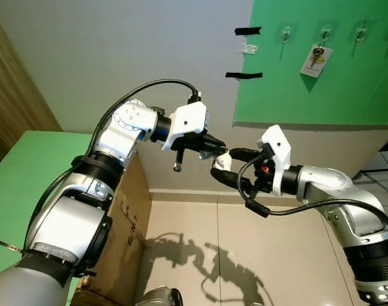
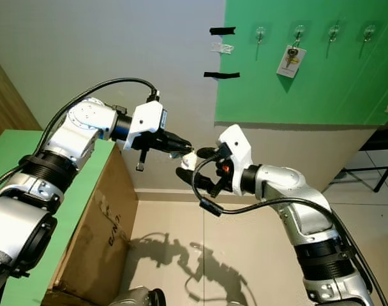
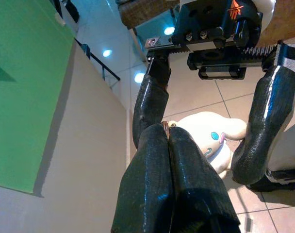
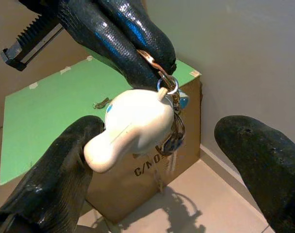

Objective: Hang keys on a hook

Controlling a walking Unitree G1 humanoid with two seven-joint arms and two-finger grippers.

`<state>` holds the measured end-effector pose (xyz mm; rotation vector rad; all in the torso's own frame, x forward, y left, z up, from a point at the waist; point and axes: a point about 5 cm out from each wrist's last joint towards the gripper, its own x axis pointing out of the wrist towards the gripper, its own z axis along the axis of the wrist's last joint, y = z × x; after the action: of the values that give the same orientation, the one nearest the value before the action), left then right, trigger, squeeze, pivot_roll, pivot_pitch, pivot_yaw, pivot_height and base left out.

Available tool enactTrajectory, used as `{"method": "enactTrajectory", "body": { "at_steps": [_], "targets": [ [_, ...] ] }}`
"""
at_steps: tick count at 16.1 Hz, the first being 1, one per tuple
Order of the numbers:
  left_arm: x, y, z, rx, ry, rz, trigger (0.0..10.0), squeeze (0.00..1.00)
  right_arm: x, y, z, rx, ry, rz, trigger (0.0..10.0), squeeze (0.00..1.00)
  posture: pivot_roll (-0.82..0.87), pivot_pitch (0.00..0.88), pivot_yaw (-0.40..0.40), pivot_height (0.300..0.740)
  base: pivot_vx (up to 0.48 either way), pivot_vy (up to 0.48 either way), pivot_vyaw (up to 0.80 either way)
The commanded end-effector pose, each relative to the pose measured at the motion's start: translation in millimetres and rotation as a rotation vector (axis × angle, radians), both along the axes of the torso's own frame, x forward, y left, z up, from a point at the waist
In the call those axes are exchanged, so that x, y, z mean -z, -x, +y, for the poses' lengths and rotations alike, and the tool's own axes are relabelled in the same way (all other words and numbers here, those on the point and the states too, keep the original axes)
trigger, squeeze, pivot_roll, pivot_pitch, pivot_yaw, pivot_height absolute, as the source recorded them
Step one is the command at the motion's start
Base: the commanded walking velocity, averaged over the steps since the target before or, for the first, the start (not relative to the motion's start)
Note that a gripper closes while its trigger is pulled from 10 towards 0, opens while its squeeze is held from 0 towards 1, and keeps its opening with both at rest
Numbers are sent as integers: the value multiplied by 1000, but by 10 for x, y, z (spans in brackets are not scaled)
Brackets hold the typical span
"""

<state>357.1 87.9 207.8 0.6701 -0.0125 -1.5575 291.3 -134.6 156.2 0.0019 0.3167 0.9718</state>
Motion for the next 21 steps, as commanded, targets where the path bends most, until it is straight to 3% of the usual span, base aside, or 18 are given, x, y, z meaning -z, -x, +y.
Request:
{"method": "enactTrajectory", "body": {
  "at_steps": [1, 4, 9, 21],
  "targets": [
    [0, 11, -35, 29, -24, -4, 10000, 0, -101, -84, -51, 58, -21, -21, 10000, 0, -183, 0, 33, 740, 0, 0, 0],
    [6, 12, -25, 29, -31, -4, 10000, 0, -108, -120, -60, 97, -60, 26, 10000, 0, -180, 0, 32, 740, 0, 0, 0],
    [20, -8, 22, 2, -52, -16, 10000, 0, -72, -135, -131, 134, -46, 56, 10000, 0, -178, 0, 29, 740, 0, 0, 0],
    [43, 63, -64, 63, -28, 18, 10000, 0, -64, -232, -51, 194, -69, 84, 10000, 0, -179, 0, 31, 740, 0, 0, 0]
  ]
}}
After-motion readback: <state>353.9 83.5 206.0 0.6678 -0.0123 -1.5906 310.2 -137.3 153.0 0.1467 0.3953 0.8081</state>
